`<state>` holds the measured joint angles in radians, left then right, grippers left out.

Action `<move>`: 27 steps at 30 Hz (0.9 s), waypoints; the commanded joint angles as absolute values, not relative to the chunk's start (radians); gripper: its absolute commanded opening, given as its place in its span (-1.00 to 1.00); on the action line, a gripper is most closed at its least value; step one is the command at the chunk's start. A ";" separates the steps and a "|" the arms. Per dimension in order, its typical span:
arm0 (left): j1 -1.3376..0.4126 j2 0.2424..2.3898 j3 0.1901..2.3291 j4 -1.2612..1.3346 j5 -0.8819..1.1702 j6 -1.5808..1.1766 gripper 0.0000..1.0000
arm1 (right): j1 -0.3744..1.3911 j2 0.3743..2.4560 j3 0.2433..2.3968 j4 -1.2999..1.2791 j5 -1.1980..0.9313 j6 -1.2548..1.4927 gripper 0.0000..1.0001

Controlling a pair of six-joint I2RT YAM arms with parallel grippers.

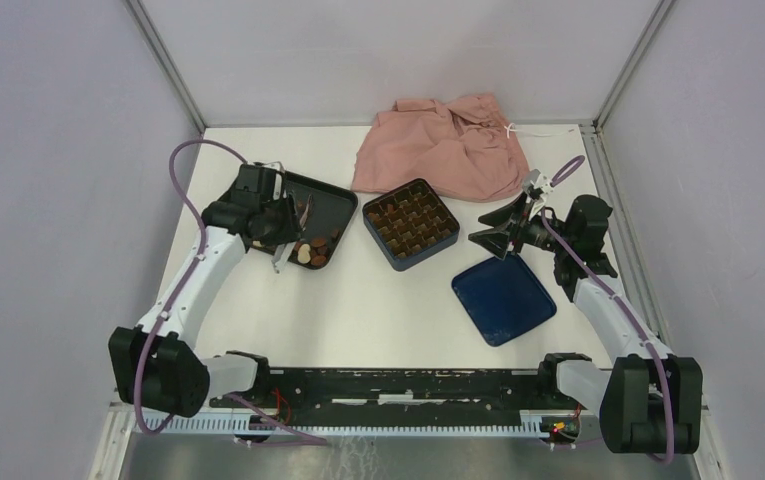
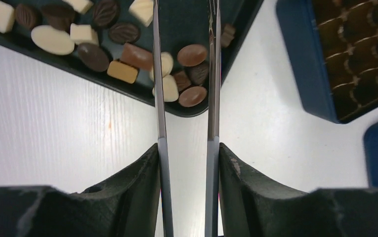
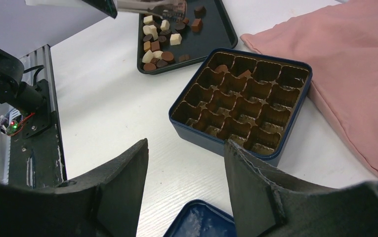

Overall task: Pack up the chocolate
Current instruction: Place the fake chocolate in the packing box, then pick up the fake chocolate from the plate.

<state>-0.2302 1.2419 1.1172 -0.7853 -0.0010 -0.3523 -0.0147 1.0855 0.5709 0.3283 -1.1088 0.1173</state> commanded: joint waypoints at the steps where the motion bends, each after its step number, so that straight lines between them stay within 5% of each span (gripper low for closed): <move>1: -0.164 1.267 1.087 -0.742 0.051 -0.269 -0.02 | -0.009 1.059 0.612 0.357 -1.129 0.111 0.27; 27: -0.117 1.540 1.275 -0.693 -0.056 -0.334 -0.02 | -0.010 1.052 0.614 0.356 -1.134 0.112 0.27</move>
